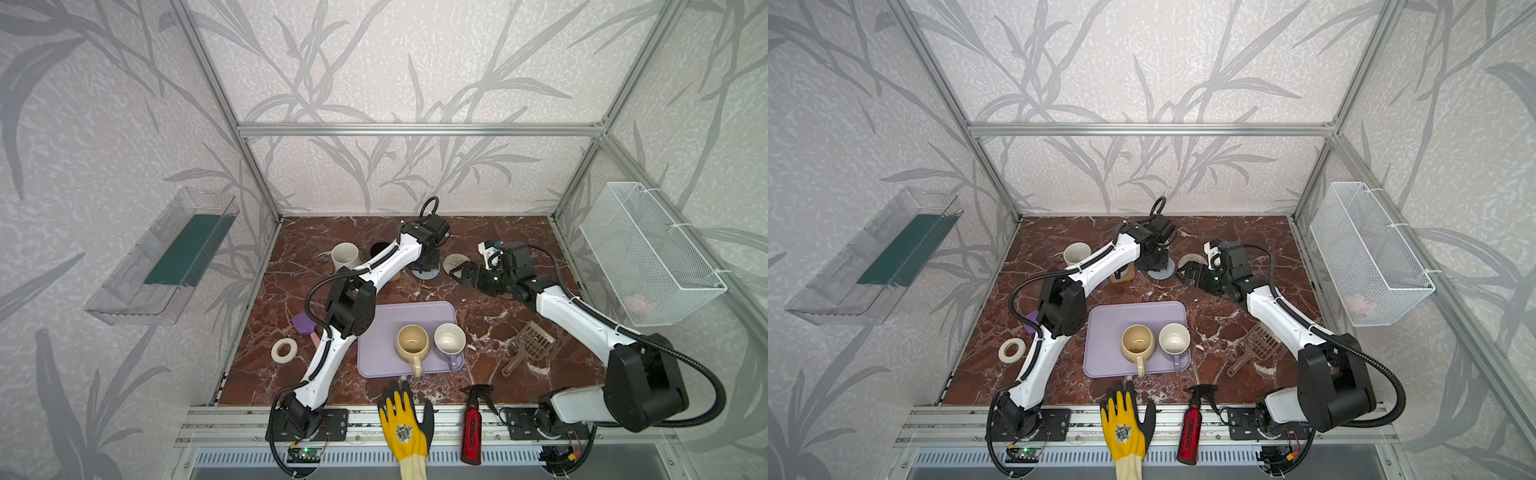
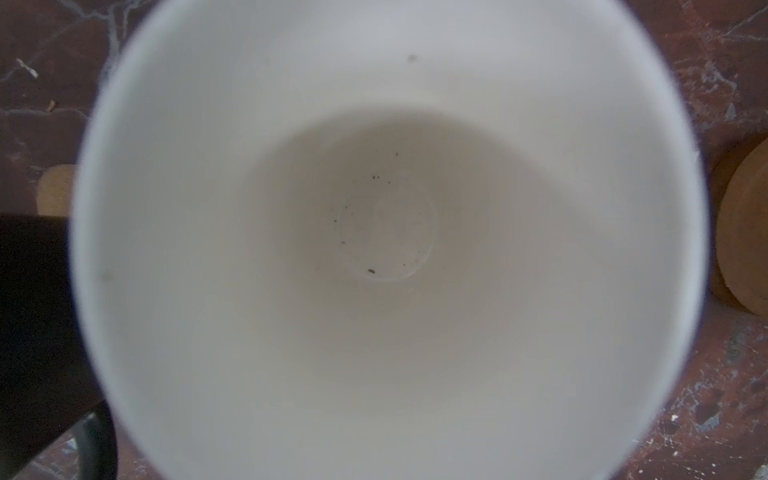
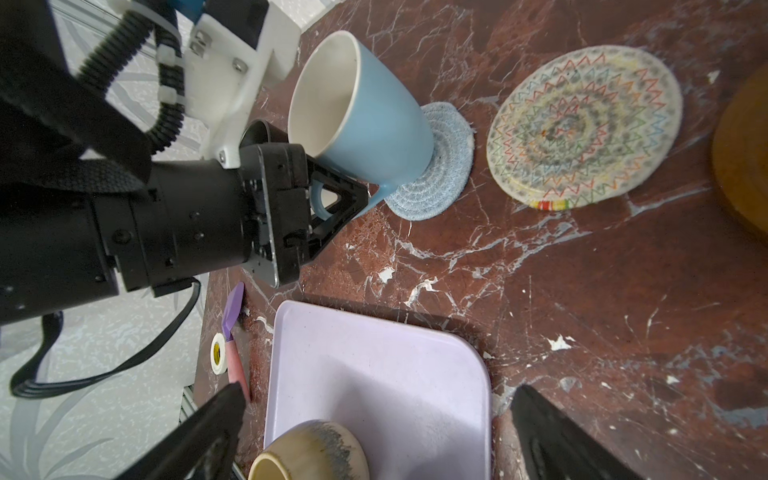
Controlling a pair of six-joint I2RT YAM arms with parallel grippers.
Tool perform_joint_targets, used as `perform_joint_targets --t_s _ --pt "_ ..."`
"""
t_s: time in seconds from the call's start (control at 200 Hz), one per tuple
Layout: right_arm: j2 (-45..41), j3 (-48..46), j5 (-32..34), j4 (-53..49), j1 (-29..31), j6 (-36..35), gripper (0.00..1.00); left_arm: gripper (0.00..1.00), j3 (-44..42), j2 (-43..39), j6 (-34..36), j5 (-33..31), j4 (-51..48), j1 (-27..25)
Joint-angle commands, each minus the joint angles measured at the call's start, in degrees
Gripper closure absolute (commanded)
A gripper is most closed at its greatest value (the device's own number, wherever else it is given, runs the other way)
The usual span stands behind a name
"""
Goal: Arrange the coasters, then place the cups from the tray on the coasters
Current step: 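Lower the light blue mug onto the blue woven coaster with the left gripper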
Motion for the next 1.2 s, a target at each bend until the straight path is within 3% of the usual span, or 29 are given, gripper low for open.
perform_joint_targets --t_s 0.0,0.285,0.775,1.195 --pt "0.46 1.83 -0.75 1.5 -0.16 0.0 0.01 1.0 3.05 0.18 -0.52 -1.53 0.88 -0.06" --pt "0.2 1.13 -0.57 1.57 -0.16 -0.09 0.01 0.97 3.12 1.43 -1.31 -0.66 -0.69 -0.24" --pt "0.17 0.25 -0.48 1.7 -0.16 -0.18 0.01 0.65 3.01 0.69 -1.24 0.14 -0.82 -0.48" --pt "-0.59 -0.15 -0.22 1.13 -0.16 -0.35 0.01 0.66 0.33 -2.76 -5.08 1.99 0.46 -1.46"
